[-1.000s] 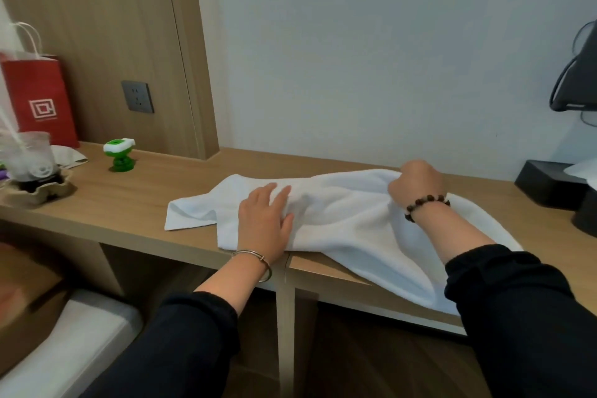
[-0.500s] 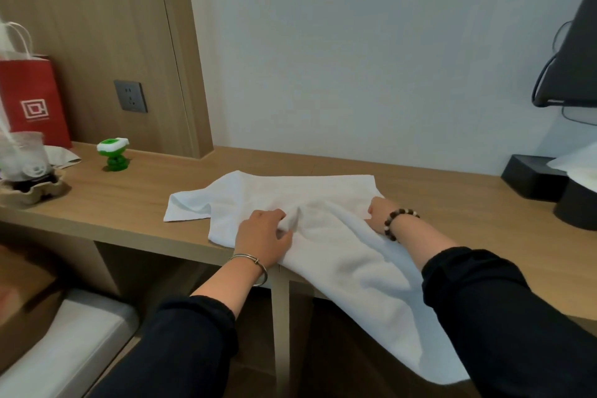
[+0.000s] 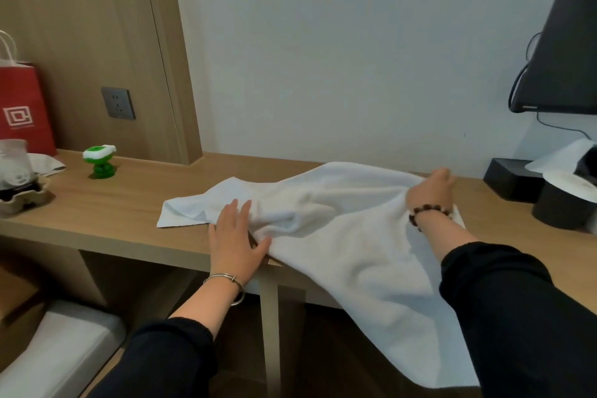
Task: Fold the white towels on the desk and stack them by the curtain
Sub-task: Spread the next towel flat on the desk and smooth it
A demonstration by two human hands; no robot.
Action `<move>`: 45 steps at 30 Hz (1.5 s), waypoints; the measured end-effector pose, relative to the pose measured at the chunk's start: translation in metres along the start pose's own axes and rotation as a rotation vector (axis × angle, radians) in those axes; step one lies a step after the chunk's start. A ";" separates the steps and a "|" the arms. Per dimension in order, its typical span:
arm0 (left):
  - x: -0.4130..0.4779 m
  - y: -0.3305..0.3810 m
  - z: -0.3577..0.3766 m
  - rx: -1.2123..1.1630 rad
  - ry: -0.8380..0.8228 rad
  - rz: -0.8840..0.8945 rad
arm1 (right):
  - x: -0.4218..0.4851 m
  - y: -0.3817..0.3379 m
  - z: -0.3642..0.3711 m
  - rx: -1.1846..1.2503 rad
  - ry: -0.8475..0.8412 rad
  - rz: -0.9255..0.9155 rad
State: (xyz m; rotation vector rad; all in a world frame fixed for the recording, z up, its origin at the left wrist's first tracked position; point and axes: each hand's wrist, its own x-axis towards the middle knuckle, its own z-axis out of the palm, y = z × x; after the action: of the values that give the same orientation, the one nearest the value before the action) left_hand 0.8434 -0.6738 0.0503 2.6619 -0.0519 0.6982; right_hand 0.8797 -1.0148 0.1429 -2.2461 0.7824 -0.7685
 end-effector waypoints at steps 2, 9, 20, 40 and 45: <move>0.004 -0.001 0.005 -0.032 -0.091 -0.018 | -0.017 -0.007 0.013 -0.117 -0.208 -0.230; 0.020 -0.014 -0.008 0.015 -0.257 0.073 | -0.090 -0.022 0.048 -0.470 -0.823 -0.720; 0.057 -0.011 -0.054 0.319 -0.650 0.130 | -0.081 -0.043 0.030 -0.593 -0.662 -0.777; 0.067 0.046 0.021 0.016 -0.582 0.144 | -0.041 -0.044 0.056 -0.739 -0.729 -0.656; 0.072 0.042 0.027 0.269 -0.442 -0.032 | -0.055 -0.030 0.062 -0.803 -0.716 -0.679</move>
State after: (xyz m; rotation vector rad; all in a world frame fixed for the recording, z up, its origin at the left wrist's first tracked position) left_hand 0.9138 -0.7188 0.0781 3.0188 -0.0365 0.0993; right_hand 0.8953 -0.9352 0.1084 -3.2518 -0.0899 0.2018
